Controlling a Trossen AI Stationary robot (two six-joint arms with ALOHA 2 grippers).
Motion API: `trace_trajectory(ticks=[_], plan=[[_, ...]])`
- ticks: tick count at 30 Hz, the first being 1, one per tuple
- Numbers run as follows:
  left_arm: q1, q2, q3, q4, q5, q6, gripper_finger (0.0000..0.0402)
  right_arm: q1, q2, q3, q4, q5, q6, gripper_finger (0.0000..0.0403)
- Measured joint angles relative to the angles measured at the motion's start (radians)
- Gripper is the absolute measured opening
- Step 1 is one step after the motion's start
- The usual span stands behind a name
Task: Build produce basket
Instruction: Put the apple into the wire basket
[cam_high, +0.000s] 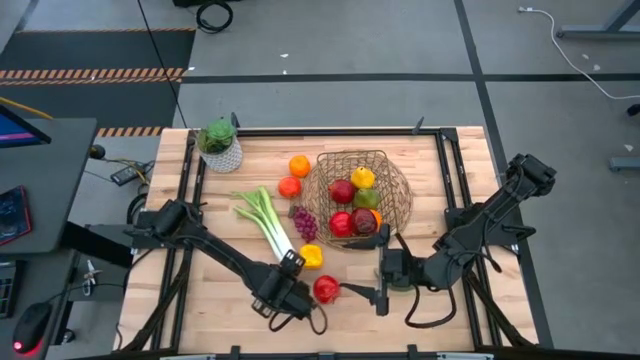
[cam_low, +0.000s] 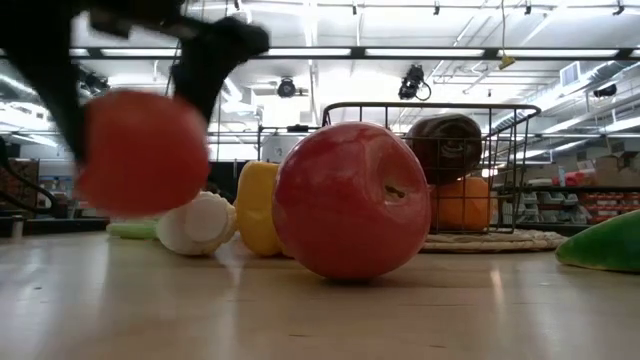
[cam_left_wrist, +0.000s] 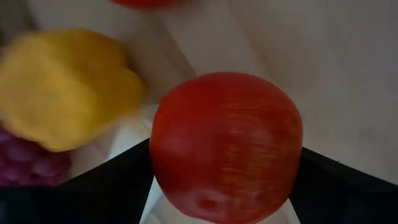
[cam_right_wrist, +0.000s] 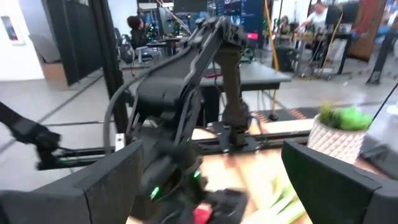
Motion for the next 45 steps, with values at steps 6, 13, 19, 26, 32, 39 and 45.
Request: trace_trajectory(ticks=[6,13,19,26,32,39,45], plan=[[0.027,-0.005,0.172,-0.049,0.000,-0.077,0.0318,0.095,0.000,0.000,-0.003,0.115,0.063,0.0382],[0.058,-0.075,0.245,-0.054,-0.003,-0.052,0.0318,0.237,0.000,0.000,0.001,0.466,-0.032,0.0382],[0.142,-0.161,0.245,0.011,-0.038,-0.051,0.0318,0.275,0.000,0.000,0.026,0.678,-0.211,0.0382],[0.262,-0.233,0.246,0.177,-0.042,-0.066,0.0318,0.278,-0.001,-0.047,-0.011,0.688,-0.333,0.0382],[0.307,-0.301,0.245,0.251,-0.057,0.003,0.0318,0.276,-0.073,-0.048,-0.014,0.623,-0.422,0.0382],[0.300,-0.394,0.245,0.278,-0.096,0.068,0.0318,0.197,-0.230,-0.049,-0.039,0.419,-0.504,0.0376],[0.290,-0.444,0.245,0.343,-0.107,-0.002,0.0318,0.129,-0.354,-0.048,-0.087,0.204,-0.469,0.0373]])
